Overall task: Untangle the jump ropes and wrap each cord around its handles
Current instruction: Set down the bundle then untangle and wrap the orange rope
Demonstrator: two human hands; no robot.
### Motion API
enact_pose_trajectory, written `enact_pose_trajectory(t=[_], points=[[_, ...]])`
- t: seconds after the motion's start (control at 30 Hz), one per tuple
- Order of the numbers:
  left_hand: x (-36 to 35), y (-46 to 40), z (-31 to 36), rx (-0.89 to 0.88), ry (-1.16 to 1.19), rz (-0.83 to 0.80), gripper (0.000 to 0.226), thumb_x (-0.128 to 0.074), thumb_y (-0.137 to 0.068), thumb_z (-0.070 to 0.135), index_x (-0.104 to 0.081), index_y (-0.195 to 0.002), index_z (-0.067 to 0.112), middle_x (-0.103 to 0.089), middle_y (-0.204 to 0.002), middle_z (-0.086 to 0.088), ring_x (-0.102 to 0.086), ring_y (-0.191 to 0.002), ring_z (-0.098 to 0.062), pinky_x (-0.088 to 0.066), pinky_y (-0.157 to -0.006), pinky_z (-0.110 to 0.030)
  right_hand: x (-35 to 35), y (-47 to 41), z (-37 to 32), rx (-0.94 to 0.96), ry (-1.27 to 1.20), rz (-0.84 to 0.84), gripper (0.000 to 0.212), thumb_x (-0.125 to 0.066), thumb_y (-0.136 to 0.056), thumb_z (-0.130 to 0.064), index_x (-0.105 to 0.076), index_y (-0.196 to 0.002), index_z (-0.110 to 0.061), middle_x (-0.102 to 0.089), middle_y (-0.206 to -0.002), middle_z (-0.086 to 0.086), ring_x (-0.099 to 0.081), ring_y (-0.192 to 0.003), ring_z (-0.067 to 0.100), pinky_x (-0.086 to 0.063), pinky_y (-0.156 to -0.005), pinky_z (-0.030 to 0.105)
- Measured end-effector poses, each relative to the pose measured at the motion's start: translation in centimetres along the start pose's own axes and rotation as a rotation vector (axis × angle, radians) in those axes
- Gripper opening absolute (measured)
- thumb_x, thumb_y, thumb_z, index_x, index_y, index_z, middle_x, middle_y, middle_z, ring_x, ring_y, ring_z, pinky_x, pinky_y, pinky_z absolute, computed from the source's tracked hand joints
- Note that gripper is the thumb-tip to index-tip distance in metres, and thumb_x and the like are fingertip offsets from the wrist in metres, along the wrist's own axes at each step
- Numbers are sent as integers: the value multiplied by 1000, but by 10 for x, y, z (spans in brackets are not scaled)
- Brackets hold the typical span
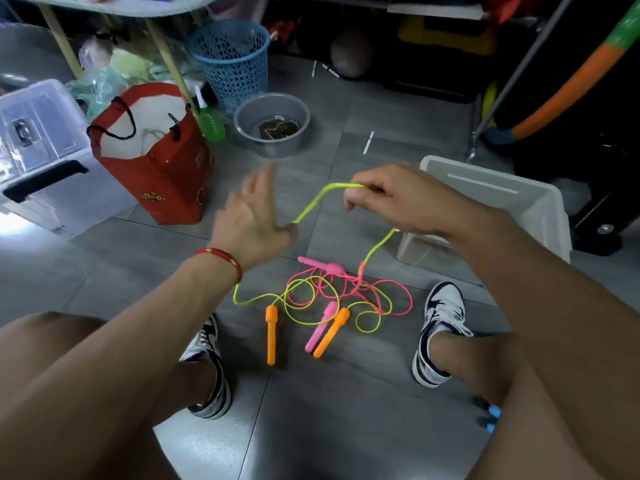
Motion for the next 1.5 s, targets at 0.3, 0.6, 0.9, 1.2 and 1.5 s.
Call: enact_pose_trajectory(t=[0.3, 0.6, 0.9, 1.2, 1.5], points=[[6, -6, 28, -277, 258, -20, 25, -49, -102, 28, -68, -89, 18, -65, -62, -4, -57, -56, -9, -46, -61, -31, -29, -1, 36, -90, 132, -211, 35, -59, -97, -40, -51, -66, -26, -51, -61, -7, -48, -61, 9, -36, -58, 28], [45, -12, -25, 184, 217, 354, 23, -49, -90, 30, -65, -99, 18, -70, -93, -15, -64, -94, -37, -52, -80, -42, -16, 1, 99, -325, 76, -74, 23, -55, -99, -25, -68, -81, -25, -71, -77, -6, -68, -81, 20, -46, -68, 28], [-25, 3, 51, -339, 204, -177, 39, -66, -94, 26, -55, -129, 14, -68, -117, -5, -61, -108, -13, -42, -93, -18, -14, -2, -11, 113, -15, -6, 23, -56, -101, -33, -70, -94, -16, -64, -65, 0, -57, -63, 10, -40, -62, 16], [54, -13, 19, -135, 517, 345, 34, -43, -104, 33, -66, -85, 18, -64, -55, 1, -56, -47, -7, -45, -57, -27, -31, 4, 85, -289, 250, -303, 21, -60, -92, -24, -61, -71, -21, -61, -74, 0, -58, -80, 23, -37, -60, 29], [22, -13, -11, 108, -86, 64, 47, -64, -87, 22, -56, -133, 14, -58, -132, -17, -54, -124, -37, -43, -102, -38, 2, -7, 40, -102, -253, 119, 21, -55, -98, -31, -72, -91, -22, -67, -62, -3, -65, -61, 7, -51, -68, 26]])
Point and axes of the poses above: each hand's wrist, its own y-axis away from the middle knuckle, its own x-axis out of the back of the hand, z = x × y, the point moved 6 cm from there along -y, towards the middle knuckle
